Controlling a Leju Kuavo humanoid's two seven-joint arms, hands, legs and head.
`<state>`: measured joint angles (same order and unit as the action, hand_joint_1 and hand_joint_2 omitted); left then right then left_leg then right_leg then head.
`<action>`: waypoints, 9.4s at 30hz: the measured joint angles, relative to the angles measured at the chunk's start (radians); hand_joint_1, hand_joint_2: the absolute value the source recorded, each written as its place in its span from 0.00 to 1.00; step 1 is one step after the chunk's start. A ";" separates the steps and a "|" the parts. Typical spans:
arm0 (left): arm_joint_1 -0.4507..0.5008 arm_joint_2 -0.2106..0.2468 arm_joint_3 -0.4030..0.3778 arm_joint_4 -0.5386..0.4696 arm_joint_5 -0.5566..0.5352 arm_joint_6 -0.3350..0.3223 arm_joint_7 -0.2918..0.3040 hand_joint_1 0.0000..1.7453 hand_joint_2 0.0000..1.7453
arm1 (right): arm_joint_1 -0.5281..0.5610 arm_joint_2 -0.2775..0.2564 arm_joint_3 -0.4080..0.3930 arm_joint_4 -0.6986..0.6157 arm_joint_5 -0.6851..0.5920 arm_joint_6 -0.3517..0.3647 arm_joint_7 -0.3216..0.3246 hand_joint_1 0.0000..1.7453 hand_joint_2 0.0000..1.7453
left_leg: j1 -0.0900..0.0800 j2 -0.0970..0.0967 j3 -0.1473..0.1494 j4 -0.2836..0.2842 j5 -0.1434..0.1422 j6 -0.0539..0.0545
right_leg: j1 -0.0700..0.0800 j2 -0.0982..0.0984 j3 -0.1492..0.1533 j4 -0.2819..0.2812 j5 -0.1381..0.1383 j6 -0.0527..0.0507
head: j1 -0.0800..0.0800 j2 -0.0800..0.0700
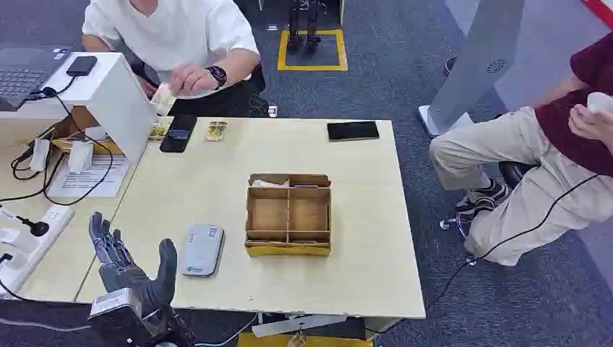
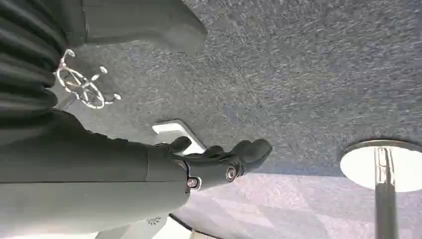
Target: Pass the card to the sensor for recognition and then transmit it.
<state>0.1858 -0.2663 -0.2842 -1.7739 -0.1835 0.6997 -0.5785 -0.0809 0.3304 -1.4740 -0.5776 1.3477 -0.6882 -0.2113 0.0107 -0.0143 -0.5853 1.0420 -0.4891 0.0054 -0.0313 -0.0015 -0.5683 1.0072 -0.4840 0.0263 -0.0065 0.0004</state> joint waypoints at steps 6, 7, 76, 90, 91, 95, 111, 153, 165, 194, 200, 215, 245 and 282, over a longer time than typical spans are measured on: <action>-0.011 -0.009 0.036 -0.001 -0.019 0.000 -0.117 0.00 1.00 | -0.014 0.000 -0.008 0.009 0.031 0.000 -0.034 0.00 1.00 | 0.000 0.000 0.000 0.000 0.000 0.000 | 0.000 0.000 0.000 0.000 0.000 0.000 | 0.000 0.000; -0.012 -0.007 0.036 -0.001 -0.023 0.000 -0.105 0.00 1.00 | -0.016 -0.002 -0.008 0.012 0.033 0.000 -0.036 0.00 1.00 | 0.000 0.000 0.000 0.000 0.000 0.000 | 0.000 0.000 0.000 0.000 0.000 0.000 | 0.000 0.000; -0.425 -0.041 0.439 0.244 -0.859 0.001 0.069 1.00 1.00 | -0.072 -0.093 0.141 0.256 -0.019 -0.001 0.003 0.00 1.00 | 0.000 0.000 0.001 0.000 0.002 -0.001 | 0.000 0.001 0.000 0.000 0.001 -0.001 | 0.000 0.000; -0.425 -0.041 0.439 0.244 -0.819 0.001 0.039 1.00 1.00 | -0.070 -0.095 0.143 0.256 -0.024 -0.001 0.003 0.00 1.00 | 0.000 0.000 0.001 0.000 0.002 -0.001 | 0.000 0.001 0.000 0.000 0.001 -0.001 | 0.000 0.000; -0.425 -0.041 0.439 0.244 -0.818 0.001 0.037 1.00 1.00 | -0.070 -0.095 0.144 0.256 -0.025 -0.001 0.003 0.00 1.00 | 0.000 0.000 0.001 0.000 0.002 -0.001 | 0.000 0.001 0.000 0.000 0.001 -0.001 | 0.000 0.000; -0.425 -0.041 0.439 0.244 -0.707 0.001 0.002 1.00 1.00 | -0.069 -0.096 0.148 0.256 -0.034 -0.001 0.006 0.00 1.00 | 0.000 0.000 0.001 0.000 0.002 -0.001 | 0.000 0.001 0.000 0.000 0.001 -0.001 | 0.000 0.000; -0.388 -0.025 0.316 0.215 -0.175 0.001 -0.109 1.00 1.00 | -0.053 -0.096 0.151 0.256 -0.060 -0.001 -0.012 0.00 1.00 | 0.000 0.000 0.000 0.000 0.002 -0.001 | 0.000 0.000 0.000 0.000 0.001 -0.001 | 0.000 0.000; -0.245 -0.013 0.393 0.201 -1.049 0.002 -0.121 1.00 1.00 | -0.047 -0.128 0.181 0.305 -0.111 0.000 -0.018 0.00 1.00 | 0.000 0.000 0.000 0.000 0.002 -0.001 | 0.000 0.000 0.000 0.000 0.001 -0.001 | 0.000 0.000; -0.213 -0.005 0.436 0.272 -1.140 0.002 -0.060 1.00 1.00 | -0.038 -0.133 0.181 0.306 -0.095 0.002 -0.021 0.00 1.00 | 0.000 0.000 0.000 0.000 0.002 -0.001 | 0.000 0.000 0.000 0.000 0.001 0.000 | 0.000 0.000; -0.202 0.043 0.433 0.385 -1.190 0.002 0.120 1.00 1.00 | -0.036 -0.143 0.181 0.311 -0.129 0.000 -0.032 0.00 1.00 | 0.000 0.000 0.000 0.000 0.002 -0.001 | 0.000 0.000 0.000 0.000 0.001 0.000 | 0.000 0.000; -0.194 0.055 0.425 0.398 -1.196 0.002 0.143 1.00 1.00 | -0.034 -0.145 0.181 0.312 -0.134 0.000 -0.035 0.00 1.00 | 0.000 0.000 0.000 0.000 0.002 -0.001 | 0.000 0.000 0.000 0.000 0.001 0.000 | 0.000 0.000; -0.182 0.106 0.349 0.474 -1.210 0.002 0.213 1.00 1.00 | -0.034 -0.147 0.181 0.314 -0.144 0.001 -0.033 0.00 1.00 | 0.000 0.000 0.000 0.000 0.002 -0.001 | 0.000 0.000 0.000 0.000 0.001 0.000 | 0.000 0.000; -0.206 0.171 0.196 0.682 -1.196 0.005 0.318 1.00 1.00 | -0.033 -0.149 0.225 0.315 -0.189 0.002 -0.029 0.00 1.00 | 0.000 0.000 0.001 0.000 0.002 -0.002 | 0.000 0.000 0.001 0.000 0.001 0.000 | 0.000 0.000; -0.280 -0.016 0.303 0.442 -0.600 0.003 0.015 1.00 1.00 | -0.030 -0.142 0.241 0.308 -0.164 0.000 -0.011 0.00 1.00 | 0.000 0.000 0.001 0.000 0.002 -0.001 | 0.000 0.000 0.001 0.000 0.002 0.000 | 0.000 0.000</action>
<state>-0.0938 -0.2823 0.0187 -1.3321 -0.7840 0.7027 -0.5637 -0.1110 0.1888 -1.2333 -0.2697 1.1841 -0.6886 -0.2220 0.0110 -0.0145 -0.5841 1.0423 -0.4866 0.0042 -0.0309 -0.0012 -0.5676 1.0074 -0.4822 0.0261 -0.0069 0.0004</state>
